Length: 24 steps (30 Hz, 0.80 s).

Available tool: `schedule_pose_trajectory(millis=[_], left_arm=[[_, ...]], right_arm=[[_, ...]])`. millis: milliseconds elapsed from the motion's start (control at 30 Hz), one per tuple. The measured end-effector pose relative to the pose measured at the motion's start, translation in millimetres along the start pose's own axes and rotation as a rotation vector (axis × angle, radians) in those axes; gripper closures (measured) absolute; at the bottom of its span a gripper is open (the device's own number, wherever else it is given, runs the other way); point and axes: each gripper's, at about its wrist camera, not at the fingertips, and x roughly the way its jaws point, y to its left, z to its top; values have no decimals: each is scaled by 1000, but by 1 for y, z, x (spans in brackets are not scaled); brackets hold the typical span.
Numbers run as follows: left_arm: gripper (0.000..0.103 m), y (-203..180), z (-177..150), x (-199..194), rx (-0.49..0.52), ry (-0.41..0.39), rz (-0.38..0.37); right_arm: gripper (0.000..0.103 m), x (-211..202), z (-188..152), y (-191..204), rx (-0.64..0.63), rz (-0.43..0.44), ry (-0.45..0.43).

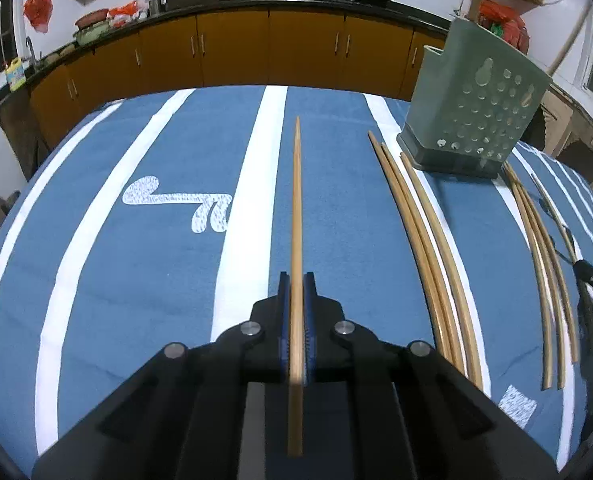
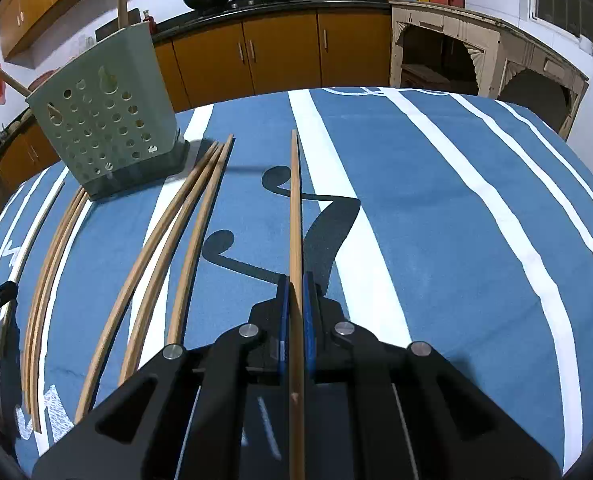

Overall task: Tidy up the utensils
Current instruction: 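Grasp another wooden chopstick with each tool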

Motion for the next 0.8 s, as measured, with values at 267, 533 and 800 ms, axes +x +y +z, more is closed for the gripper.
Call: schedule_pose_trajectory(millis=[267, 533, 800], left_arm=[[93, 1, 0, 0, -20, -1, -10], [93, 1, -1, 0, -21, -1, -8], [93, 1, -7, -5, -27, -2, 1]], right_arm=[[95, 0, 0, 0, -3, -3, 0], [95, -4, -5, 4, -17, -12, 3], [95, -7, -8, 6, -20, -13, 4]])
